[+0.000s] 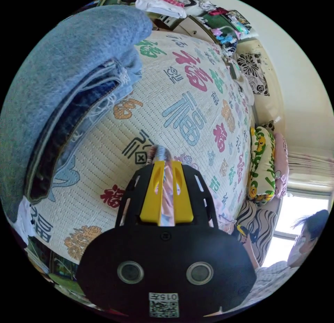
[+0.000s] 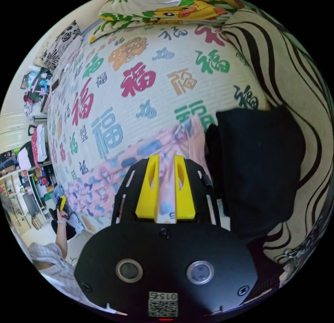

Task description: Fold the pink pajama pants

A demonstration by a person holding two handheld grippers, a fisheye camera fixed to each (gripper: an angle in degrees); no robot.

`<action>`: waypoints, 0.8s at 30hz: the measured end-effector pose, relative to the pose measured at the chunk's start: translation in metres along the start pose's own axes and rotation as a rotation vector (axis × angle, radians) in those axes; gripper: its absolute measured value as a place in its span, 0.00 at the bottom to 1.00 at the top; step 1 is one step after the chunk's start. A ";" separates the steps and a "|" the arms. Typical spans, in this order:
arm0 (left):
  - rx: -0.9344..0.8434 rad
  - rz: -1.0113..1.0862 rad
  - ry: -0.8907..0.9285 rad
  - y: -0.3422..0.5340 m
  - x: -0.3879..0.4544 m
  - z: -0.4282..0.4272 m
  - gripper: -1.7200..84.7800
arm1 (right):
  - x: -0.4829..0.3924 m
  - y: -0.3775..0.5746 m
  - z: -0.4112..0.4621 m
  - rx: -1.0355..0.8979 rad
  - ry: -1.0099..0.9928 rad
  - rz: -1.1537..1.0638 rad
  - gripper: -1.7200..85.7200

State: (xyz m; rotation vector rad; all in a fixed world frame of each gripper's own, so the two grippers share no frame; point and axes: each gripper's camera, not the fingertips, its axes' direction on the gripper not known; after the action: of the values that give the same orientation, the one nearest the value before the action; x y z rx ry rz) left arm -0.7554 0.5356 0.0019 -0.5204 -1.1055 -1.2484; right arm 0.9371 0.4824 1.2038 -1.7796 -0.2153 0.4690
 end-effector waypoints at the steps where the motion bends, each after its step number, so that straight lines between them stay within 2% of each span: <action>1: 0.052 -0.004 -0.016 0.005 0.017 -0.018 0.05 | 0.004 0.016 0.002 0.004 -0.018 0.040 0.11; 4: 0.124 0.100 -0.099 0.024 0.082 -0.052 0.05 | 0.026 0.059 0.006 0.116 -0.174 0.154 0.11; 7: -0.038 0.385 -0.163 0.047 0.185 -0.041 0.06 | 0.049 0.094 0.014 0.204 -0.287 0.300 0.12; 8: -0.123 0.533 -0.171 0.060 0.232 -0.026 0.06 | 0.056 0.101 0.020 0.208 -0.322 0.351 0.13; 10: -0.236 0.671 -0.200 0.077 0.296 0.001 0.07 | 0.063 0.103 0.029 0.194 -0.374 0.398 0.13; 12: -0.304 0.719 -0.230 0.086 0.346 0.027 0.06 | 0.068 0.098 0.038 0.186 -0.408 0.433 0.13; 14: -0.323 0.771 -0.212 0.089 0.394 0.050 0.05 | 0.073 0.087 0.051 0.166 -0.452 0.462 0.09; 16: -0.362 0.791 -0.283 0.082 0.419 0.063 0.04 | 0.075 0.079 0.056 0.130 -0.444 0.445 0.05; 18: -0.400 0.795 -0.222 0.068 0.441 0.057 0.03 | 0.076 0.076 0.055 0.092 -0.382 0.425 0.05; 19: -0.441 0.720 -0.169 0.056 0.451 0.051 0.03 | 0.078 0.078 0.054 0.083 -0.354 0.425 0.05; 21: -0.479 0.672 -0.148 0.049 0.475 0.038 0.02 | 0.082 0.084 0.055 0.099 -0.383 0.438 0.04; 24: -0.490 0.816 -0.156 0.063 0.552 0.007 0.04 | 0.087 0.095 0.057 0.160 -0.466 0.500 0.06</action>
State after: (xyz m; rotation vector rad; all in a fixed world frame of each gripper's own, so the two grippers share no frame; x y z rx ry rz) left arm -0.7388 0.2941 0.5022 -1.3061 -0.5791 -0.7383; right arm 0.9813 0.5418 1.0841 -1.5380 -0.0483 1.2280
